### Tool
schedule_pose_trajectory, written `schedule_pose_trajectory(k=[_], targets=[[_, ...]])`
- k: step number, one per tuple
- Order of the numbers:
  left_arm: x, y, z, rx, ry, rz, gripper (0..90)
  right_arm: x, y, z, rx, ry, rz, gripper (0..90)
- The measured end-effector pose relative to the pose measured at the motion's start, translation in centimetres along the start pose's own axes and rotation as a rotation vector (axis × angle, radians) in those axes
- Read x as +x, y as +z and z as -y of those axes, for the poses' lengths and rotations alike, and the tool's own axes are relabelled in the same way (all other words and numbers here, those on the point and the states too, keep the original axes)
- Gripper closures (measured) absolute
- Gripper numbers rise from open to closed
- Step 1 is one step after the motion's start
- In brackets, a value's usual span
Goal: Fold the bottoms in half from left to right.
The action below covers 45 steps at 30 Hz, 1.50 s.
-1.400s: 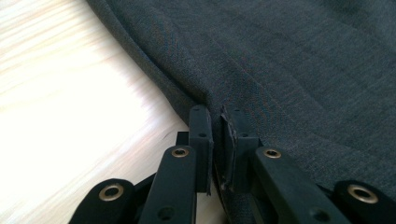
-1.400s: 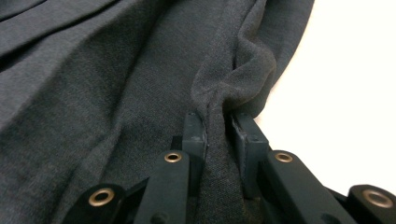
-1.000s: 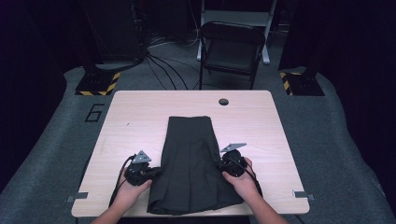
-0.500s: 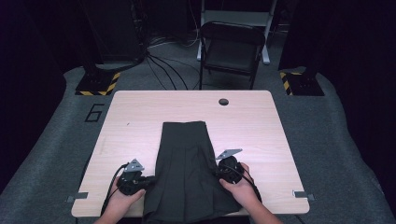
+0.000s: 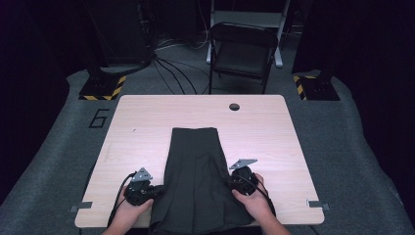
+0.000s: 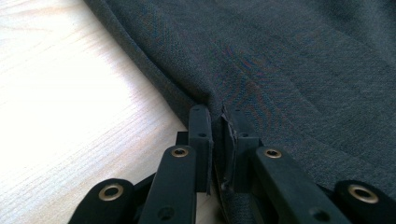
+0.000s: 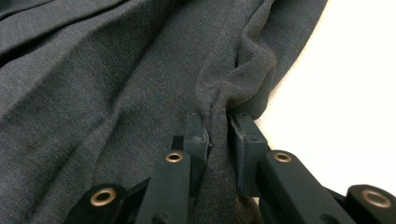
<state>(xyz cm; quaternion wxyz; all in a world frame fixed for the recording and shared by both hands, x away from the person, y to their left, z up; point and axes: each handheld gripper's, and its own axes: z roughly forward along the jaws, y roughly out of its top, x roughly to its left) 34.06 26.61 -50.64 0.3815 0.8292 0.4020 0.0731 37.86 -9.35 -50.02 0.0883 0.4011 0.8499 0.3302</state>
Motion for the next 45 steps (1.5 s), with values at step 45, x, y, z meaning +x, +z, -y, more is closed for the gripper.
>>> schedule_pose_trajectory(k=[45], targets=[[3.1,3.0,-5.0,-0.082,-0.068,-0.052,47.3,-0.9,-0.7,-0.3,-0.095,0.001,0.041,52.9]])
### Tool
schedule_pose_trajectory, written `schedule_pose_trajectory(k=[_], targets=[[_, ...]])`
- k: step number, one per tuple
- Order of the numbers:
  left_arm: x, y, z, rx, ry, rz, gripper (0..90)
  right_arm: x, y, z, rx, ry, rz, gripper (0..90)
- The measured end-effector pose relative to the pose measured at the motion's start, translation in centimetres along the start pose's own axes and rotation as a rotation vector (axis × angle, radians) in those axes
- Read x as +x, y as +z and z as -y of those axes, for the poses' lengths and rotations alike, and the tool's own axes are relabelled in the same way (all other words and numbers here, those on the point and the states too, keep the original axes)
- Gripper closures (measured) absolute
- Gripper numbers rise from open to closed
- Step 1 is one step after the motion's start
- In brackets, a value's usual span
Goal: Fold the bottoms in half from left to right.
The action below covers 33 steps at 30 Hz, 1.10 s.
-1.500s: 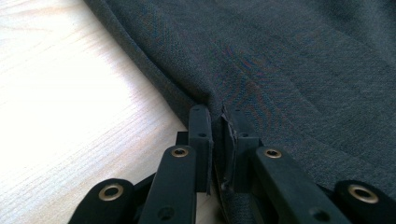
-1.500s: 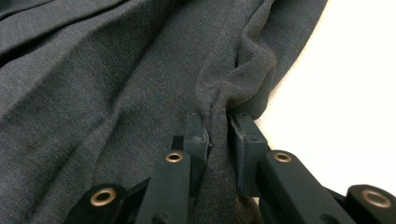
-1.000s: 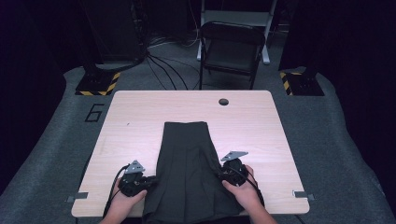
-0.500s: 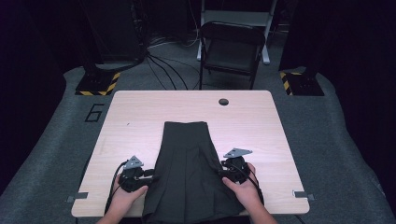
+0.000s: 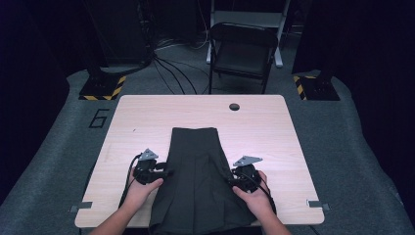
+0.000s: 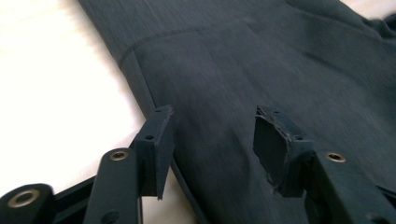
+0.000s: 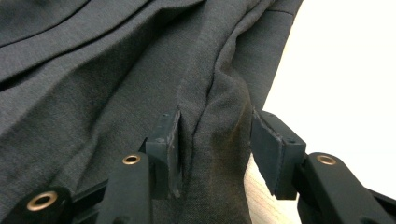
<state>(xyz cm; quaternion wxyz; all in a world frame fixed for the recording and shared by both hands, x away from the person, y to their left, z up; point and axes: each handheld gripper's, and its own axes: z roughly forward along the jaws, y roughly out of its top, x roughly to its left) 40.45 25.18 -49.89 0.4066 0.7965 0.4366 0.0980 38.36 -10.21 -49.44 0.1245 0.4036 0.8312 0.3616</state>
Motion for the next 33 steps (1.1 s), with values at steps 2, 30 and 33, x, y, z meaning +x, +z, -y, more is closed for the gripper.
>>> schedule_pose_trajectory(k=[2,30,33], targets=[[0.2,0.4,-0.5,-0.009,0.007,-0.013,47.3,-0.1,0.0,0.1,0.001,-0.010,0.002,52.8],[2.7,5.5,-5.0,-0.014,-0.076,-0.103,45.0,0.1,0.8,0.5,0.035,0.003,0.002,50.5],[2.9,5.8,-5.0,-0.008,-0.064,-0.111,43.7,0.1,1.0,0.6,0.037,0.001,0.006,49.6]])
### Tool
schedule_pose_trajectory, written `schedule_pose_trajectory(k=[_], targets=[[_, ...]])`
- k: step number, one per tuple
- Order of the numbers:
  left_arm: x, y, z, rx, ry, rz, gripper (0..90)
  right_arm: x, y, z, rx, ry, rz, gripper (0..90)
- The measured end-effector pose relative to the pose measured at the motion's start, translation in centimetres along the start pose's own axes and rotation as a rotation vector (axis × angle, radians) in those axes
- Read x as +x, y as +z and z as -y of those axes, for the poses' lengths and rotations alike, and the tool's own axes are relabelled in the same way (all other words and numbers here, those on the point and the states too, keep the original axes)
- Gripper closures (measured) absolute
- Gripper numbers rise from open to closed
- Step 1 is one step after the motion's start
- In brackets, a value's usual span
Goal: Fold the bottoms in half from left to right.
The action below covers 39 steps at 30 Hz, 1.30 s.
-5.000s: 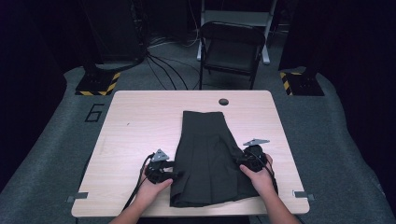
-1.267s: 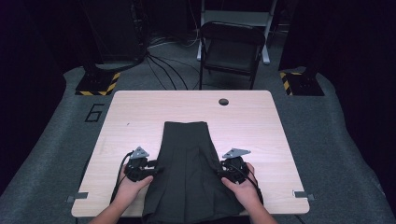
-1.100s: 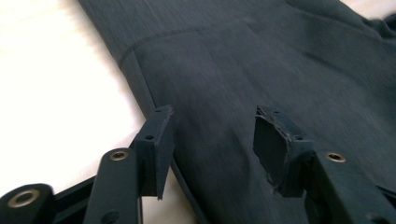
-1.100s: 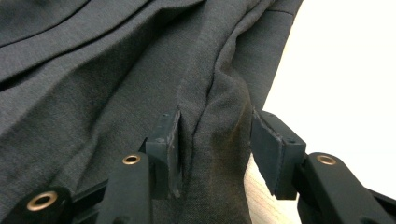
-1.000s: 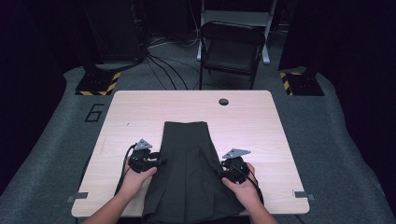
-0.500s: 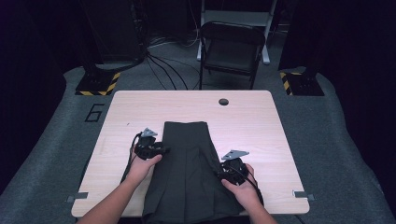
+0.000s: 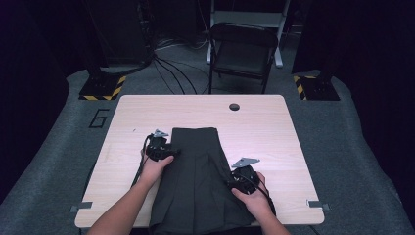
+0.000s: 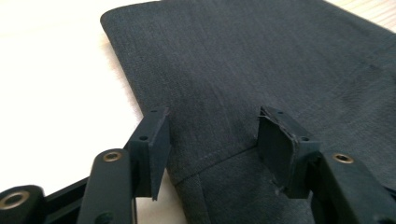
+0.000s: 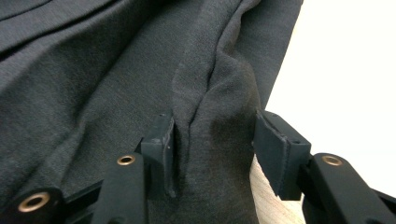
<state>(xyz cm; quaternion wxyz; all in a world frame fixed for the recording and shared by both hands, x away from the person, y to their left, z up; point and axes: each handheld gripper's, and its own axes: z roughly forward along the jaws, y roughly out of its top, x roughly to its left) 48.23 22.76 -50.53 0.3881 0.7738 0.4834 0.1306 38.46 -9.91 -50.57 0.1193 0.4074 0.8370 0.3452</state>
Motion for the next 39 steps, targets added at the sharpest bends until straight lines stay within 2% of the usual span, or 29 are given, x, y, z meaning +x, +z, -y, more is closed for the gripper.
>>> schedule_pose_trajectory(k=[1,4,7,12,16,18,19,22,23,26,27,30,33,39], targets=[[0.0,0.2,0.0,-0.006,-0.008,0.003,43.7,-0.1,0.1,0.0,0.004,-0.014,-0.002,49.4],[-0.2,0.4,0.1,0.008,0.018,-0.004,48.3,-0.3,0.3,0.1,0.021,-0.016,-0.004,50.7],[-0.3,0.4,0.3,0.017,0.035,-0.009,52.2,-0.1,0.4,0.1,0.027,0.009,-0.011,52.8],[-0.3,0.5,0.8,-0.008,0.001,-0.002,52.8,-0.1,0.6,0.2,0.020,-0.014,-0.023,57.2],[-0.3,0.3,1.0,-0.008,-0.002,-0.002,53.3,0.1,0.7,0.2,0.016,-0.015,-0.031,58.2],[-0.2,0.0,1.3,-0.009,0.003,-0.006,53.5,0.3,0.7,0.2,0.015,0.003,-0.029,58.4],[-0.1,-0.1,1.4,-0.004,-0.006,0.002,53.6,0.2,0.7,0.2,0.023,-0.018,-0.036,58.7],[0.1,-0.5,1.7,-0.017,-0.033,0.007,53.6,0.4,0.7,0.1,0.024,-0.031,-0.045,59.1],[0.1,-0.6,1.8,-0.013,-0.028,0.007,53.6,0.4,0.7,0.1,0.023,-0.048,-0.049,59.3],[0.2,-0.9,2.0,-0.019,-0.022,0.004,53.6,0.7,0.8,0.1,0.019,-0.041,-0.056,59.8],[0.2,-0.9,2.0,-0.018,-0.023,0.005,53.4,0.7,0.8,0.1,0.021,-0.061,-0.056,60.0],[0.3,-1.0,2.0,-0.019,-0.024,0.007,52.5,0.9,0.8,0.1,0.028,-0.045,-0.056,60.2],[0.5,-1.0,1.5,-0.006,-0.037,0.004,48.5,0.8,0.8,0.1,0.029,-0.053,-0.057,60.2],[1.5,-0.9,0.1,-0.013,-0.029,-0.044,44.2,0.7,0.8,0.1,0.025,-0.048,-0.060,60.2]])
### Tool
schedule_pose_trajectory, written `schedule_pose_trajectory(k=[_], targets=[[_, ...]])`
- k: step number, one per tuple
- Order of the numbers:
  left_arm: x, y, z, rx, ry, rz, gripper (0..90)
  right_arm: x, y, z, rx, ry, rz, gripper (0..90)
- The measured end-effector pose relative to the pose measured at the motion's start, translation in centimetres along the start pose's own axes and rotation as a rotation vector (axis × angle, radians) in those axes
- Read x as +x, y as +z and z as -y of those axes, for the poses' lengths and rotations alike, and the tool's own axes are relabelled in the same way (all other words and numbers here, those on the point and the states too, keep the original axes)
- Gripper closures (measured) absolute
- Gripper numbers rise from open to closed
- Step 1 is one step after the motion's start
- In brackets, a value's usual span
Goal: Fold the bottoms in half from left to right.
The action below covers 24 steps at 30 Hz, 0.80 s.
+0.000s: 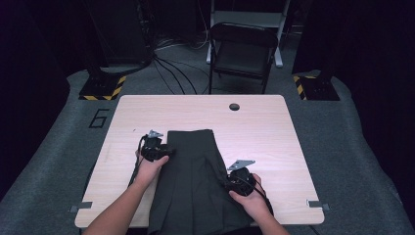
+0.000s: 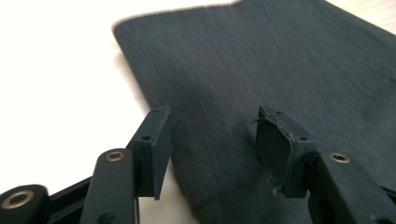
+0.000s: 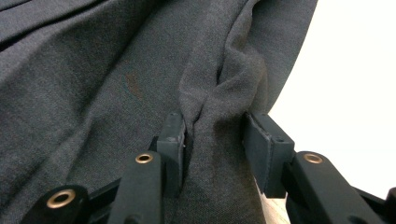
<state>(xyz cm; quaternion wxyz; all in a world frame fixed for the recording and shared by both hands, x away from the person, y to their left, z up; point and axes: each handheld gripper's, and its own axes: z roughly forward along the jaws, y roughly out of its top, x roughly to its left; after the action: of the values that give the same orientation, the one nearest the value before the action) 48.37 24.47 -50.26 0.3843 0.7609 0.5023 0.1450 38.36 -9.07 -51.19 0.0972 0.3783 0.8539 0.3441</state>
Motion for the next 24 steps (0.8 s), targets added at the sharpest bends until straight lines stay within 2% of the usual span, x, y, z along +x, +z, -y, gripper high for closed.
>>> schedule_pose_trajectory(k=[3,9,11,14,16,17,19,21,23,24], targets=[[0.6,0.3,-0.8,-0.011,-0.018,0.000,41.9,0.0,0.0,0.0,-0.002,0.005,0.001,60.2],[0.9,1.0,-1.9,-0.018,-0.009,-0.013,40.5,0.1,0.0,0.1,-0.008,0.008,0.008,60.0],[1.1,1.3,-2.0,-0.026,-0.018,-0.008,40.0,0.0,0.0,0.1,-0.002,0.001,0.005,59.9],[1.2,2.0,-1.9,-0.006,-0.036,-0.011,37.5,0.1,0.0,0.1,-0.007,0.005,0.008,59.8],[1.3,2.5,-2.0,0.018,-0.015,-0.018,36.5,0.1,0.0,0.1,-0.008,0.008,0.010,59.6],[1.3,2.8,-2.0,0.006,-0.023,-0.024,36.0,0.2,0.0,0.1,-0.004,0.012,0.011,59.6],[1.4,3.1,-2.1,0.013,-0.031,-0.023,35.3,0.3,0.0,0.2,-0.008,0.032,0.009,59.5],[1.5,3.4,-2.3,0.013,-0.044,-0.017,34.9,0.1,0.0,0.2,-0.010,0.018,0.006,59.3],[1.7,3.6,-2.4,0.014,-0.041,-0.019,34.7,0.1,0.0,0.2,-0.009,0.014,0.006,59.4],[1.7,3.7,-2.4,0.006,-0.053,-0.017,34.7,0.1,0.0,0.2,-0.009,0.012,0.006,59.3]])
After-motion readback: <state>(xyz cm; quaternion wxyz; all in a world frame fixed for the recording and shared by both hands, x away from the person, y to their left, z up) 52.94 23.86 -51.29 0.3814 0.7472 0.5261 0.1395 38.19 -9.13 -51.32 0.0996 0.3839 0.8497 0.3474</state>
